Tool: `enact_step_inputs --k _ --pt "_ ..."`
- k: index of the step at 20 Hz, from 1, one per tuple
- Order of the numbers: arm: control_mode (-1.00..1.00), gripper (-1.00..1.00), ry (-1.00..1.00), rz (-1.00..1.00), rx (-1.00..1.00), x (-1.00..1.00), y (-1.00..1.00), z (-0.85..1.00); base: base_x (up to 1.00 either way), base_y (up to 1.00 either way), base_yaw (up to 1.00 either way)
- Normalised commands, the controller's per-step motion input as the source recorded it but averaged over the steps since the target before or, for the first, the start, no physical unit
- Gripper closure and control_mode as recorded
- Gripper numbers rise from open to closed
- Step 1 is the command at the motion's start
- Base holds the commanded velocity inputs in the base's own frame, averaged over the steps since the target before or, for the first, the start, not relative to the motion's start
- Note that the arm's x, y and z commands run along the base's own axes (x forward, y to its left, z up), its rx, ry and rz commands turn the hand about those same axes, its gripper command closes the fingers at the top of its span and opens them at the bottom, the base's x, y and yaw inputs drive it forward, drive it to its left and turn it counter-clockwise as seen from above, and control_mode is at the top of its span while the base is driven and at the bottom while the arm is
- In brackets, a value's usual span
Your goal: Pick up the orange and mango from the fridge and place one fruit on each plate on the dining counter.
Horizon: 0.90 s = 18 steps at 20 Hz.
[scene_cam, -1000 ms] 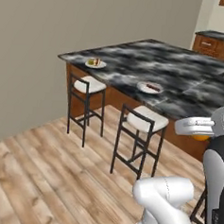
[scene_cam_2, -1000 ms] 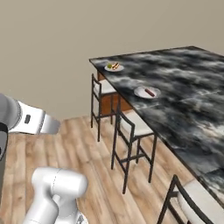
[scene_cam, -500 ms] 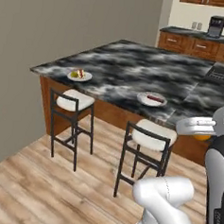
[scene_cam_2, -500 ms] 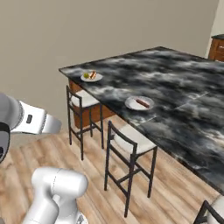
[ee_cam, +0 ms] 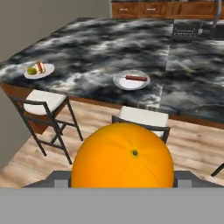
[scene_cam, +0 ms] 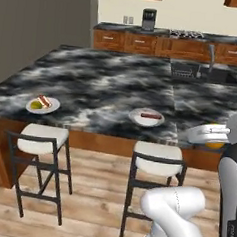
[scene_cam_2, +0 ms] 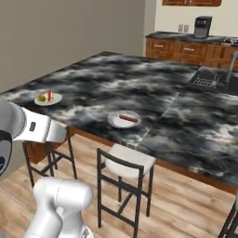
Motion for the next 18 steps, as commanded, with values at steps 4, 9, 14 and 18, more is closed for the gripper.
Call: enact_step_inputs --k 4,9,14,18 --pt "1.00 1.00 0.00 0.00 0.00 0.00 0.00 0.00 1.00 0.79 -0.68" --pt "1.00 1.00 0.00 0.00 0.00 0.00 0.00 0.00 0.96 0.38 -0.55" --pt "1.00 1.00 0.00 0.00 0.00 0.00 0.00 0.00 0.99 0.32 -0.27" --pt "1.00 1.00 0.00 0.00 0.00 0.00 0.00 0.00 1.00 0.42 -0.12"
